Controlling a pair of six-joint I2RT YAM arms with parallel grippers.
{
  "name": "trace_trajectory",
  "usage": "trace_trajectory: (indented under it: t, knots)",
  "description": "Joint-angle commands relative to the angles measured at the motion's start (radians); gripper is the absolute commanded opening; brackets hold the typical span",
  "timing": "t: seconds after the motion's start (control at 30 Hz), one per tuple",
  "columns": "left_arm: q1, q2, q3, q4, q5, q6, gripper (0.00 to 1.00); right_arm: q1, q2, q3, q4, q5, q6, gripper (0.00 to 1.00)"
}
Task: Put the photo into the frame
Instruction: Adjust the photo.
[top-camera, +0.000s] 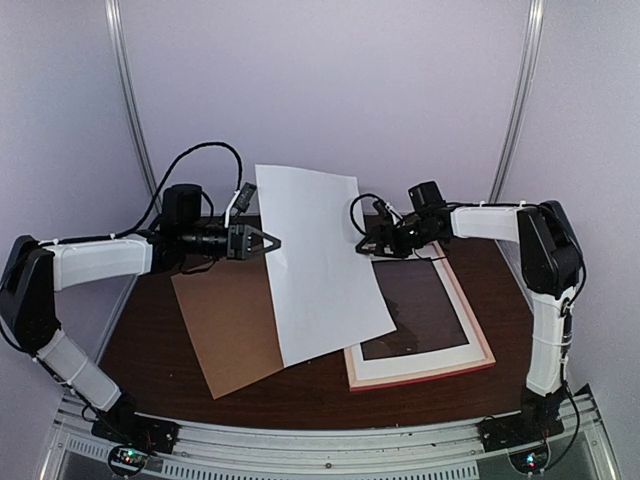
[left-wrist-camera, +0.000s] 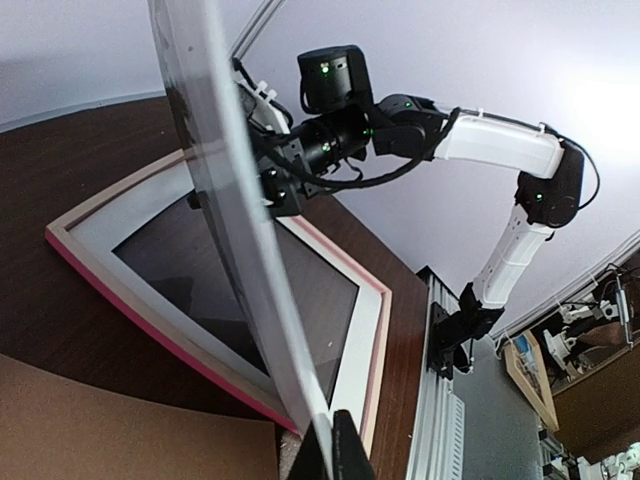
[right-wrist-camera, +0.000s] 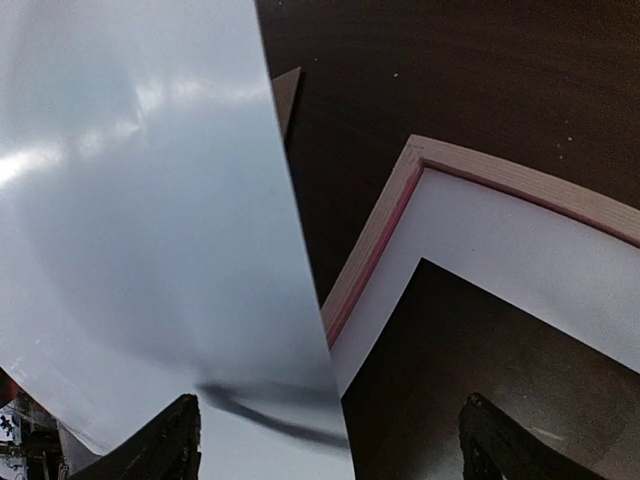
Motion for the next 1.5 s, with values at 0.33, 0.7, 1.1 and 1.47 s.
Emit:
trace_trajectory:
  t: [0.33,0.7,1.1,1.47]
  knots:
    - [-0.006,0.021,-0.031,0.201,0.062,-0.077,0.0,-0.017,0.026,-0.086,0.305,-0.284,0.102,0.73]
    - [0.006,0.038,-0.03,0.159,0.0,-0.071,0.0,-0.046,-0.021,-0.175,0.504,-0.371,0.24,0.54]
    - [0.022,0.045,-0.032,0.108,-0.064,-0.057,0.0,-0.059,-0.051,-0.206,0.507,-0.399,0.229,0.39]
    - [0.028,0.041,-0.063,0.241,-0.021,-0.107,0.0,-0.059,-0.083,-0.166,0.161,-0.352,-0.047,0.35]
